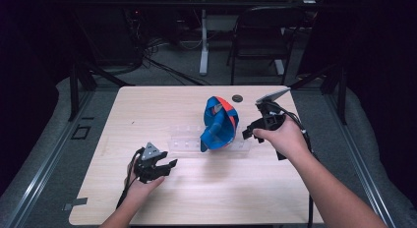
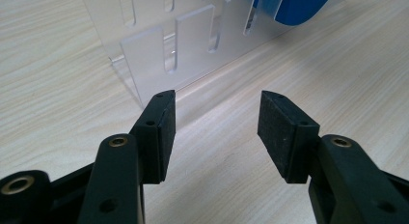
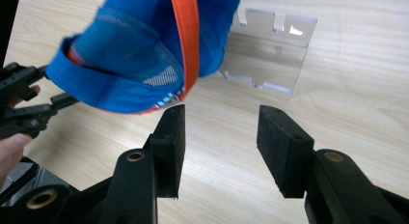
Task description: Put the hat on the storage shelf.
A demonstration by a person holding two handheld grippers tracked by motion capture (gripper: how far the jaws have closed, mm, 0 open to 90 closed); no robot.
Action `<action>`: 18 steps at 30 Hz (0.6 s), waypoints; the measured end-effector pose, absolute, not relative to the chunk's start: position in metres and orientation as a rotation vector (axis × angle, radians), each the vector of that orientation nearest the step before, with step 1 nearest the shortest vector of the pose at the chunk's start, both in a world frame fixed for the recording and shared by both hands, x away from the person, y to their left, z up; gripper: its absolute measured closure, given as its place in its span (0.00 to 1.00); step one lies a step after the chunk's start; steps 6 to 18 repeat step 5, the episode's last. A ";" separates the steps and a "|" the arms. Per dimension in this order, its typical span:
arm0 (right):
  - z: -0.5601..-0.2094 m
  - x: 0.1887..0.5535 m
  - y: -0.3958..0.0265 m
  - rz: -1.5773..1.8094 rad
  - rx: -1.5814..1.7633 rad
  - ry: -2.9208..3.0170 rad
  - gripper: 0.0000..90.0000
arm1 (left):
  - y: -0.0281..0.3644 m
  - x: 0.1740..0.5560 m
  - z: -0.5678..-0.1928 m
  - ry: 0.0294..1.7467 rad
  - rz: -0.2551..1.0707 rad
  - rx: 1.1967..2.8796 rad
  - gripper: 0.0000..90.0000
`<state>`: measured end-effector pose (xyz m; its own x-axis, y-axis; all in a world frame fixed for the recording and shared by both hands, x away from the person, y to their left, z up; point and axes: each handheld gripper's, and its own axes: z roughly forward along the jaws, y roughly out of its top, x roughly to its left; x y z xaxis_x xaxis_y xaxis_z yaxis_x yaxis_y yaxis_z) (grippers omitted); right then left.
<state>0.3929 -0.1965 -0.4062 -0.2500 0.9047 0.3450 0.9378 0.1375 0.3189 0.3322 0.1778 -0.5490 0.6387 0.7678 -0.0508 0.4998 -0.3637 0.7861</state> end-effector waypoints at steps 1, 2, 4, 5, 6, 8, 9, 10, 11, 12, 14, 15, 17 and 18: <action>-0.409 0.391 -0.197 -0.730 -1.888 -2.320 0.59 | 0.178 0.333 -0.549 0.998 0.409 2.038 0.54; -0.415 0.387 -0.199 -0.724 -1.886 -2.339 0.59 | 0.178 0.333 -0.548 1.002 0.406 2.037 0.53; -0.421 0.384 -0.201 -0.723 -1.877 -2.350 0.58 | 0.177 0.334 -0.547 0.995 0.414 2.036 0.52; -0.421 0.384 -0.201 -0.723 -1.877 -2.350 0.58 | 0.177 0.334 -0.547 0.995 0.414 2.036 0.52; -0.421 0.384 -0.201 -0.723 -1.877 -2.350 0.58 | 0.177 0.334 -0.547 0.995 0.414 2.036 0.52; -0.421 0.384 -0.201 -0.723 -1.877 -2.350 0.58 | 0.177 0.334 -0.547 0.995 0.414 2.036 0.52; -0.421 0.384 -0.201 -0.723 -1.877 -2.350 0.58 | 0.177 0.334 -0.547 0.995 0.414 2.036 0.52; -0.421 0.384 -0.201 -0.723 -1.877 -2.350 0.58 | 0.177 0.334 -0.547 0.995 0.414 2.036 0.52; -0.421 0.384 -0.201 -0.723 -1.877 -2.350 0.58 | 0.177 0.334 -0.547 0.995 0.414 2.036 0.52; -0.421 0.384 -0.201 -0.723 -1.877 -2.350 0.58 | 0.177 0.334 -0.547 0.995 0.414 2.036 0.52; -0.421 0.384 -0.201 -0.723 -1.877 -2.350 0.58 | 0.177 0.334 -0.547 0.995 0.414 2.036 0.52; -0.421 0.384 -0.201 -0.723 -1.877 -2.350 0.58 | 0.177 0.334 -0.547 0.995 0.414 2.036 0.52; -0.421 0.384 -0.201 -0.723 -1.877 -2.350 0.58 | 0.177 0.334 -0.547 0.995 0.414 2.036 0.52; -0.421 0.384 -0.201 -0.723 -1.877 -2.350 0.58 | 0.177 0.334 -0.547 0.995 0.414 2.036 0.52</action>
